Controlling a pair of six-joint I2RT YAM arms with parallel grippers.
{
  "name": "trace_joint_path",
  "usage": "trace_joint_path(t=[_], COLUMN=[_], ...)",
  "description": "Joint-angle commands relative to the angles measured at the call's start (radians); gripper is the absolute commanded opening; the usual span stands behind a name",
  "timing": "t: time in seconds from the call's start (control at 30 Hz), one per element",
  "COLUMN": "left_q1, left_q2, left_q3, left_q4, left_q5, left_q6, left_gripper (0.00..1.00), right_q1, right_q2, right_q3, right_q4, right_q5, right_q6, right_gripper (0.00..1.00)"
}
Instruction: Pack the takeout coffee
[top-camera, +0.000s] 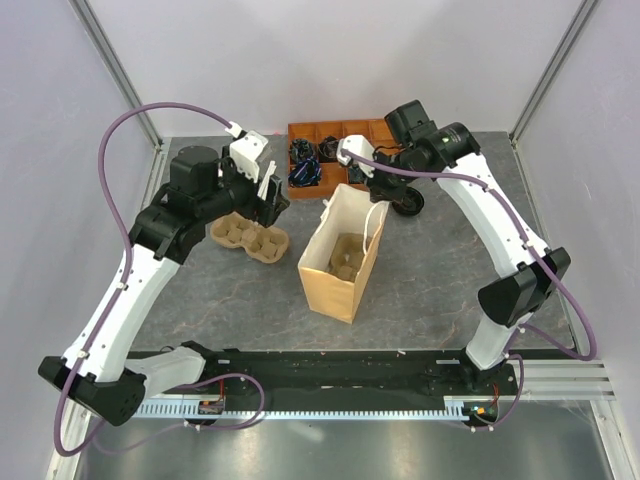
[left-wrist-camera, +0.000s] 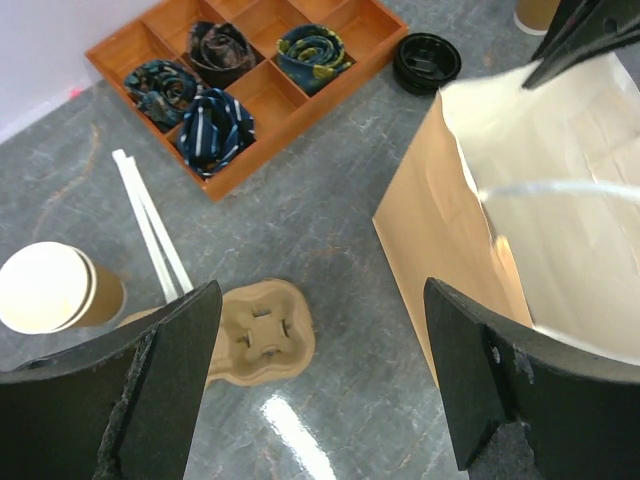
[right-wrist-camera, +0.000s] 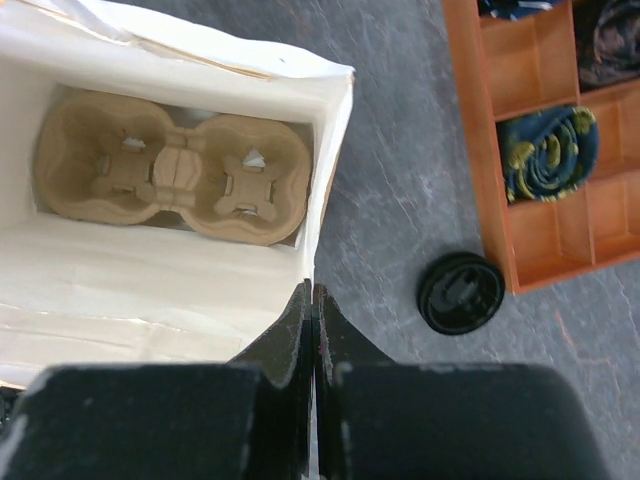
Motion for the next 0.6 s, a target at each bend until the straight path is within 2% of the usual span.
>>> trace_joint_path(t=[0.0, 0.27, 0.57], left_q1=[0.011, 0.012, 0.014], left_q2=[0.027, 0.07, 0.087], left_q3=[0.015, 0.032, 0.031], left_q4=[-0.004, -0.001, -0.001], left_q5=[0.075, 0.112, 0.126], left_q6=[-0.059, -0.065, -0.072], left_gripper=[0.89, 0.89, 0.89], right_q1=[-0.064, -0.184, -0.199], right_q2=[-0.013, 0.051, 0.139], right_q3=[0.027, 0.086, 0.171], right_q4=[-0.033, -0.034, -0.03], right_q5=[-0.008, -0.03, -0.054], right_q6=[-0.087, -0.142, -0.204], right_gripper=[0.0, 0.0, 0.0])
